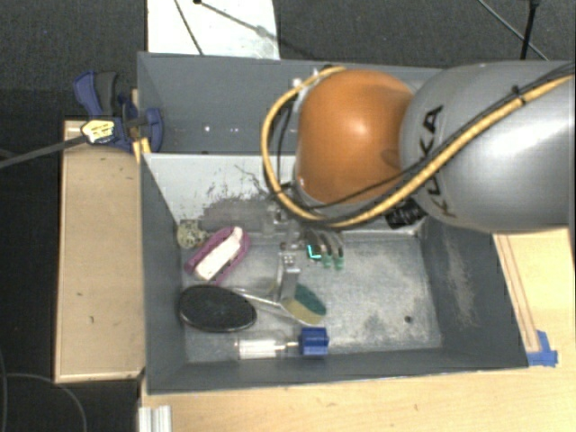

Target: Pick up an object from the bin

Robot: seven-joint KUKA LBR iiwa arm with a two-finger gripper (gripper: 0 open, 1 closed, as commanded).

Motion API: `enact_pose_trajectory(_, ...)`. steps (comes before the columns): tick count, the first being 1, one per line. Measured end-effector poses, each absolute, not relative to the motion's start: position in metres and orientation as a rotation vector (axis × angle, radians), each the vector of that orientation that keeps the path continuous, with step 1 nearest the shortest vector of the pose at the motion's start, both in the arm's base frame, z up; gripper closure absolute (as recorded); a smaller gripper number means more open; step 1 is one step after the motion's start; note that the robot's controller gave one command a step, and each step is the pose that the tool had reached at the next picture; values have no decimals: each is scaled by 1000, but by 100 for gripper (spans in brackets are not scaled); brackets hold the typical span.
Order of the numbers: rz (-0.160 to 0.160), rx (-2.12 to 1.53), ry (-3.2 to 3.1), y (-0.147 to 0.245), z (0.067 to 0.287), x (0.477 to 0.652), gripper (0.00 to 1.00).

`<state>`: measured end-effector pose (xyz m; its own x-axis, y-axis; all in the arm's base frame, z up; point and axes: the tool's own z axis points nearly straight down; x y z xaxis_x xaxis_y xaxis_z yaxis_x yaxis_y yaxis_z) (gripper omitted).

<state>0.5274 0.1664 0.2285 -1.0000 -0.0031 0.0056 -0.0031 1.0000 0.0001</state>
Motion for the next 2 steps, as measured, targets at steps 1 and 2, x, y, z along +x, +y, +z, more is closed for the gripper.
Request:
enact_pose_trajectory(1, -2, -236, -3131, 211, 67, 493, 0)
enact_pose_trajectory(2, -13, -247, -3147, 211, 75, 499, 100)
